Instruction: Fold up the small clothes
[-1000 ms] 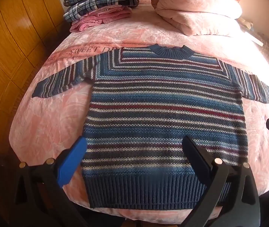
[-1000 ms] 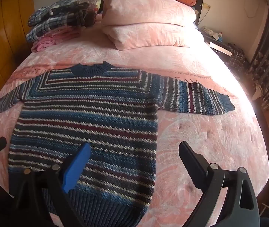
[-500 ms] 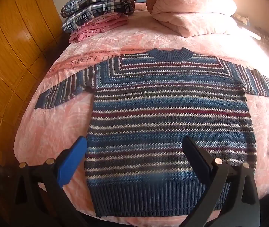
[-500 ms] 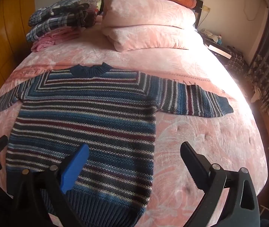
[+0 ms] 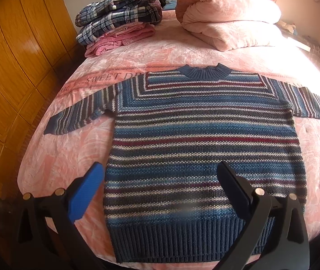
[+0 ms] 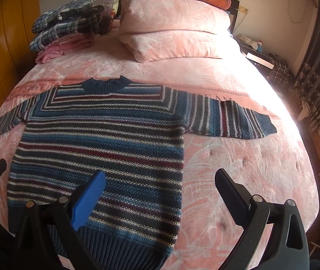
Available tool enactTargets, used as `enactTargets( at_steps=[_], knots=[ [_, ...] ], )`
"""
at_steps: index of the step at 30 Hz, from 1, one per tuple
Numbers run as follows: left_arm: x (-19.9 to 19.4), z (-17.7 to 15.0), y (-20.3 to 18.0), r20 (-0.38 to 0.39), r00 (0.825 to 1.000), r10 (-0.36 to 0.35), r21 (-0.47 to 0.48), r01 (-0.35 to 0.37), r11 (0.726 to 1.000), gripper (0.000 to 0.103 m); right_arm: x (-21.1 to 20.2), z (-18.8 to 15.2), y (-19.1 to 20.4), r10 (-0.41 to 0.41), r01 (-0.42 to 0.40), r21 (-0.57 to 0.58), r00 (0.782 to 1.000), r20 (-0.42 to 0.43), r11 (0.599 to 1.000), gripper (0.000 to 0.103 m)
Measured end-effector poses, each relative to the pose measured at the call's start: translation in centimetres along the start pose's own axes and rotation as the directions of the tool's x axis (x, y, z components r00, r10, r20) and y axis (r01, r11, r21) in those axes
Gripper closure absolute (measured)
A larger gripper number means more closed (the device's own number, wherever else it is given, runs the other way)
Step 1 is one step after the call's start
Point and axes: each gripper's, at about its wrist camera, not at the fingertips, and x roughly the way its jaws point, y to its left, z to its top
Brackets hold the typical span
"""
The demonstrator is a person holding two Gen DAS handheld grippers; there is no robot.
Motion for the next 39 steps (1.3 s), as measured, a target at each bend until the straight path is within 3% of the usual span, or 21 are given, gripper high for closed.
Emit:
enactTargets(
  at_steps=[39],
  knots=[
    [0.07, -0.22, 0.05, 0.008, 1.0, 0.007, -0.002, -0.007, 1.0, 0.004, -0.55, 0.36, -0.11, 0.003, -0.003, 0.003, 1.0, 0.019, 1.0, 0.005]
  ],
)
